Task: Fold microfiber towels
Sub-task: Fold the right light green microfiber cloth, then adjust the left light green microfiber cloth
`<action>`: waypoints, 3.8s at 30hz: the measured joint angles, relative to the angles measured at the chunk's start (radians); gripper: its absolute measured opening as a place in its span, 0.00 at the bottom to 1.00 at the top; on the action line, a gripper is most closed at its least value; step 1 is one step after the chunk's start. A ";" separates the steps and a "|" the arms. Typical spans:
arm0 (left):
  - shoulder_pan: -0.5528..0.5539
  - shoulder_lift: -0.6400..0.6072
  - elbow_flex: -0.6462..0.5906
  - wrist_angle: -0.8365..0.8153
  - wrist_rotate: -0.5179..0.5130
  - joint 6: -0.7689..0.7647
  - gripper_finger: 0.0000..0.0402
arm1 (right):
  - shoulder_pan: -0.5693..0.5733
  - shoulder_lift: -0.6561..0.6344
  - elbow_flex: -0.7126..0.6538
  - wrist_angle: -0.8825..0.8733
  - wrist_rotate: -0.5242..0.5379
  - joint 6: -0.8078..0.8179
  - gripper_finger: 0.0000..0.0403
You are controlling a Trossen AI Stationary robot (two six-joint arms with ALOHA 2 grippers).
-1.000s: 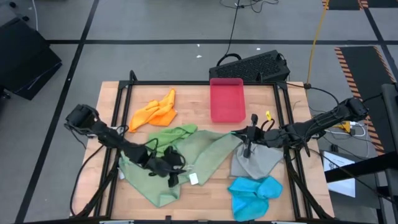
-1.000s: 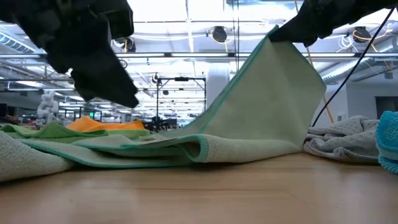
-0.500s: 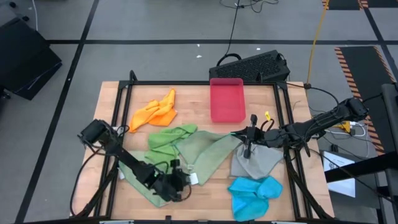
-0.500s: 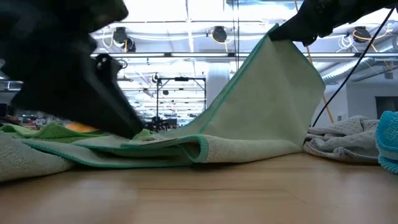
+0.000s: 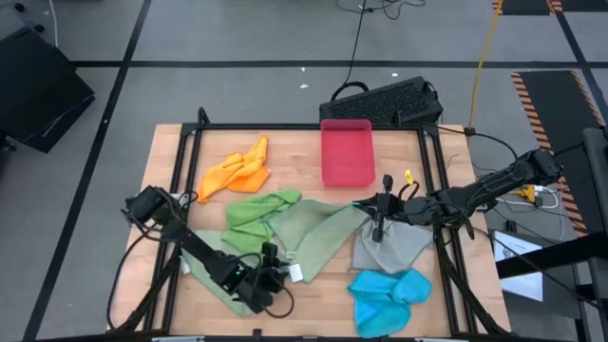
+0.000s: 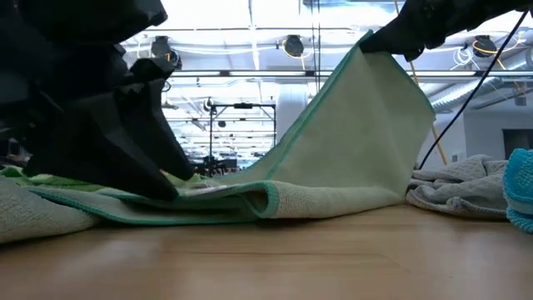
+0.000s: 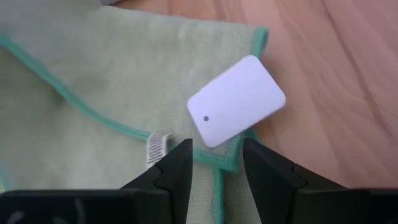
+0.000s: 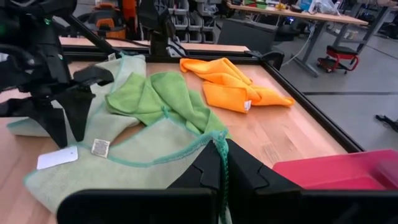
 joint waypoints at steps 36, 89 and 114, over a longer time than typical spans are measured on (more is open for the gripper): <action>0.072 -0.378 0.012 0.000 0.199 0.243 0.05 | 0.000 -0.313 0.000 -0.218 -0.359 0.075 0.00; 0.044 -0.353 -0.370 -0.266 0.254 -0.827 0.06 | -0.013 -0.310 0.000 -0.405 -0.207 0.167 0.00; 0.335 -0.608 -0.222 -0.986 0.316 -0.744 0.40 | -0.013 -0.310 0.000 -0.409 -0.208 0.152 0.00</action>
